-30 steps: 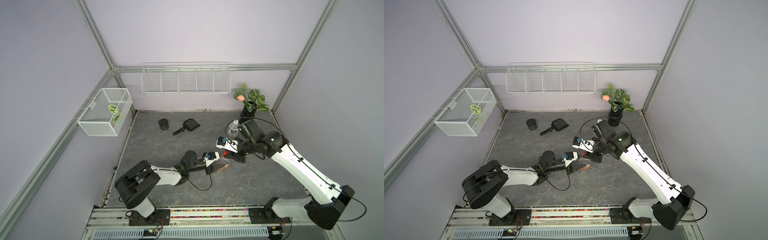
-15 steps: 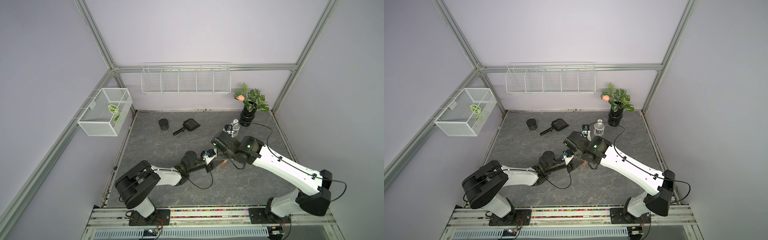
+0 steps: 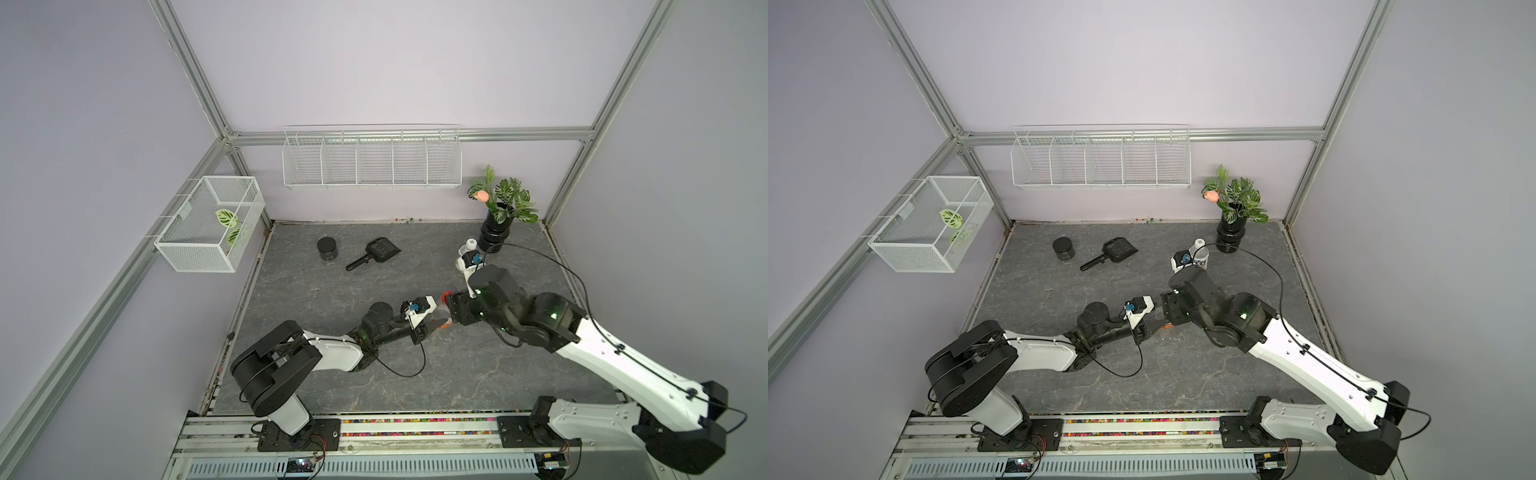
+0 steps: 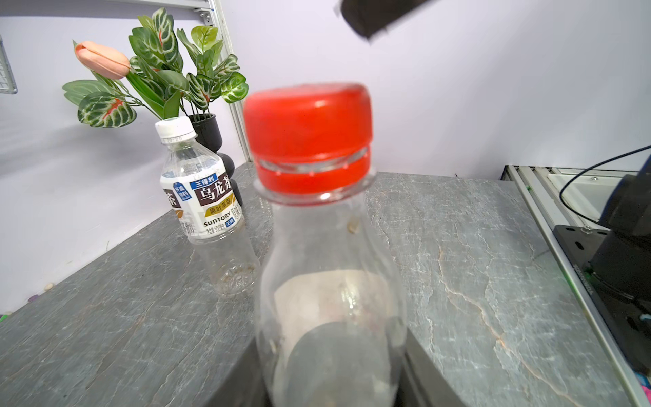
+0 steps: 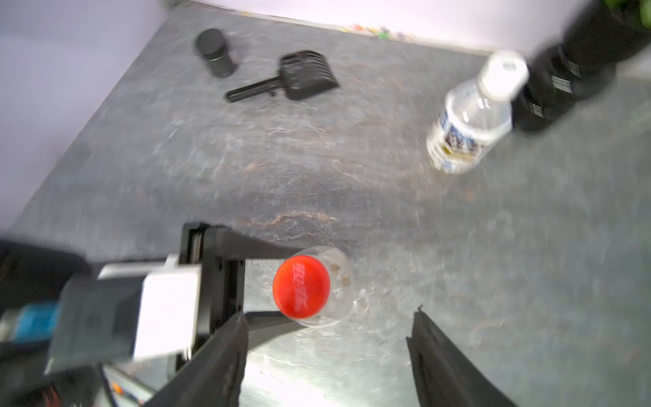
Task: Screw on the bottle caps
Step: Screw the bottle cap onto the plastic bottle.
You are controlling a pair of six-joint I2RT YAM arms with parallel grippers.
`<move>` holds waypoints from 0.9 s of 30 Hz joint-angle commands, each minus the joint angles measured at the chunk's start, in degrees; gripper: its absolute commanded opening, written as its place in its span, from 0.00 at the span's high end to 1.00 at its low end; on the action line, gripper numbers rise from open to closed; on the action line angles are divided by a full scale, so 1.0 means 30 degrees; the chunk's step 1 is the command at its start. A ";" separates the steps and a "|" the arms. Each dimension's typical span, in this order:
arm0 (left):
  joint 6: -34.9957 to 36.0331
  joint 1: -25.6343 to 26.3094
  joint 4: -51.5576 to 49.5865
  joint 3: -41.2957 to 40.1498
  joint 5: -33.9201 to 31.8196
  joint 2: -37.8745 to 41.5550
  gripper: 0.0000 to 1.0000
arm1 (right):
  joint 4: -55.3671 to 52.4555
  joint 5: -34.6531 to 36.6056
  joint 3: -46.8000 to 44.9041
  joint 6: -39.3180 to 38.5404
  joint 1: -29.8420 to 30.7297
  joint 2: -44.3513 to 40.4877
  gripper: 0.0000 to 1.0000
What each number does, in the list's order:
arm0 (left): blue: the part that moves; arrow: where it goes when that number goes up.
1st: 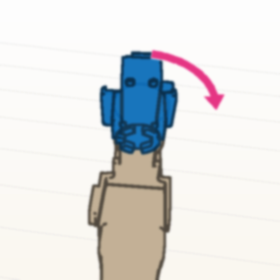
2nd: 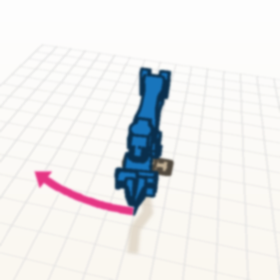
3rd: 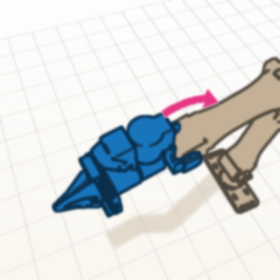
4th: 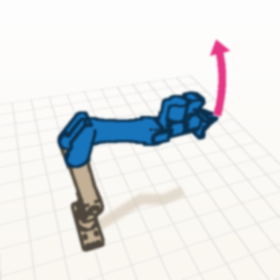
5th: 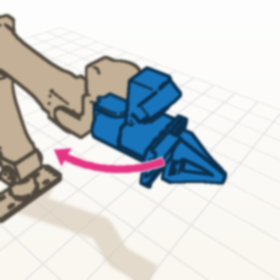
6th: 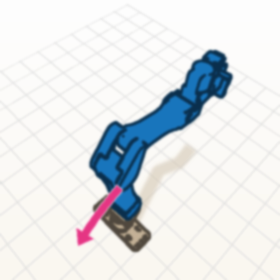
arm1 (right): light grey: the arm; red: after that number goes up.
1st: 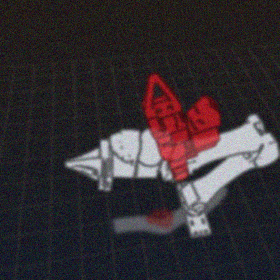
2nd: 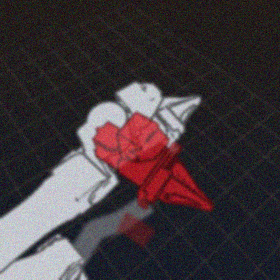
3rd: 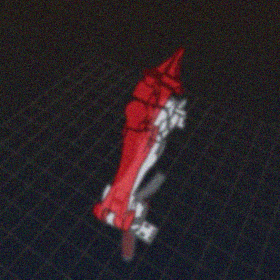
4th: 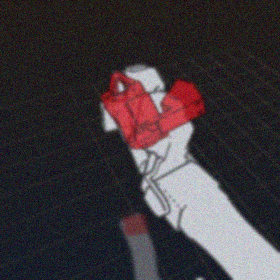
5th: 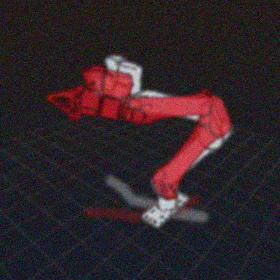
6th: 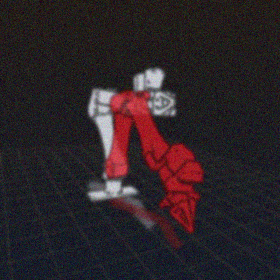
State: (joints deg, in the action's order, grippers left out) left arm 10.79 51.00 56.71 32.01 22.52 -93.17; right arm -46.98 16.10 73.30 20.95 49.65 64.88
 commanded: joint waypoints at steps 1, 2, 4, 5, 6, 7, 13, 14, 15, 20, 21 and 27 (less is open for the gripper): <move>-0.0096 -0.0165 -0.1660 -0.0153 0.1505 -0.0739 0.53 | -0.0014 -0.5453 -0.0009 -0.8797 -0.1518 -0.0439 0.24; -0.0075 -0.0180 -0.1794 -0.0097 0.1878 -0.0802 0.53 | -0.0472 -0.6372 0.0119 -1.0300 -0.2146 -0.0405 0.25; -0.0054 -0.0188 -0.1651 -0.0058 0.2484 -0.0978 0.53 | -0.1619 -0.8643 0.0426 -1.3341 -0.3586 -0.0208 0.28; 0.0030 -0.0185 -0.1629 -0.0062 0.2601 -0.1003 0.53 | -0.1861 -0.9335 0.0544 -1.4296 -0.4179 -0.0104 0.29; 0.0082 -0.0171 -0.1702 0.0007 0.2643 -0.1052 0.53 | -0.2113 -1.0091 0.0726 -1.4999 -0.4796 0.0087 0.32; 0.0192 -0.0196 -0.1910 0.0087 0.2569 -0.1010 0.53 | -0.2329 -1.0735 0.1016 -1.5550 -0.5297 0.0352 0.34; 0.0362 -0.0214 -0.2080 0.0138 0.2632 -0.1033 0.53 | -0.4659 -1.2907 0.3122 -1.9128 -0.5649 0.2535 0.38; 0.0342 -0.0194 -0.2084 0.0169 0.2688 -0.1059 0.53 | -0.4858 -1.3236 0.3320 -1.9509 -0.5650 0.2795 0.38; 0.0319 -0.0189 -0.2078 0.0196 0.2709 -0.1083 0.53 | -0.4989 -1.3411 0.3442 -1.9864 -0.5651 0.3036 0.38; 0.0295 -0.0213 -0.2094 0.0137 0.2649 -0.1029 0.53 | -0.4496 -1.3729 0.3529 -2.0697 -0.5680 0.3729 0.42; 0.0288 -0.0192 -0.2129 0.0115 0.2657 -0.1020 0.53 | -0.4467 -1.3694 0.3564 -2.0794 -0.5702 0.3863 0.42; 0.0324 -0.0200 -0.2232 0.0141 0.2682 -0.0995 0.53 | -0.4666 -1.3546 0.3826 -2.0889 -0.5883 0.4439 0.53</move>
State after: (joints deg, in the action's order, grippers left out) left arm 11.27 50.46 56.88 32.77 29.15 -94.19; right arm -59.53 -22.92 83.50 -40.34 32.51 77.49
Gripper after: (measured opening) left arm 0.474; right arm 0.478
